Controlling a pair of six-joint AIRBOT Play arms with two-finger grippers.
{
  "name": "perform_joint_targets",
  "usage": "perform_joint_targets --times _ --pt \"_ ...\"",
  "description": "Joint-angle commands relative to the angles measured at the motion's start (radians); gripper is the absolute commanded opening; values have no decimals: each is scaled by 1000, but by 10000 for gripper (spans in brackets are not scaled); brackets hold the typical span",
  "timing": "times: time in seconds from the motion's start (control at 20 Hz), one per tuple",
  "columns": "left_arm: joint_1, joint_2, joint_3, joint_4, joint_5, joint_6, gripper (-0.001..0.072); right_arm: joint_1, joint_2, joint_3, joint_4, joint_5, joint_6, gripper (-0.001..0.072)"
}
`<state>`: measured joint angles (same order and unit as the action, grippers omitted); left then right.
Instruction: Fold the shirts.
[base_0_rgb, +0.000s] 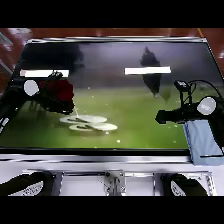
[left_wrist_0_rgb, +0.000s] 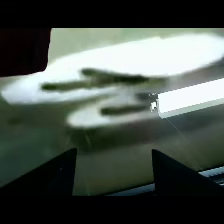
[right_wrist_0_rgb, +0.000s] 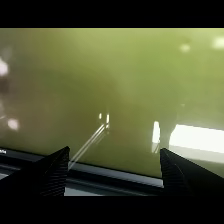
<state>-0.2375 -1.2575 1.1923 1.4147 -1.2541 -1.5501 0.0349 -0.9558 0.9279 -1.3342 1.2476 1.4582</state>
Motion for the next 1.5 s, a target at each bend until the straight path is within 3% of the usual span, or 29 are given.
perform_joint_targets --times 0.0,0.1,0.2,0.35,0.6,0.75,1.05,1.1,1.15,1.2,1.45 --pt "0 -6 0 -3 74 0 530 0 1 0 10 -41 6 678" --pt "0 -16 0 -6 88 0 536 0 1 0 25 -40 6 677" --pt "24 -37 10 111 147 -105 720 0 1 0 51 -41 5 677" --pt "148 -119 110 296 180 -143 720 0 1 0 54 -44 6 677" --pt "392 -351 279 138 171 -212 720 0 1 0 54 -51 6 677" --pt "431 -461 338 138 188 -262 720 0 1 0 54 -51 6 677" --pt "430 -591 366 129 235 -262 720 0 1 0 54 -51 8 677" --pt "430 -596 366 129 234 -262 610 0 1 0 56 -51 9 677" --pt "430 -593 369 125 222 -262 148 0 1 0 63 -51 31 677" --pt "430 -586 381 109 197 -257 40 0 1 0 76 -54 54 677" --pt "359 -407 549 47 85 -33 39 0 1 1 65 -116 8 677"
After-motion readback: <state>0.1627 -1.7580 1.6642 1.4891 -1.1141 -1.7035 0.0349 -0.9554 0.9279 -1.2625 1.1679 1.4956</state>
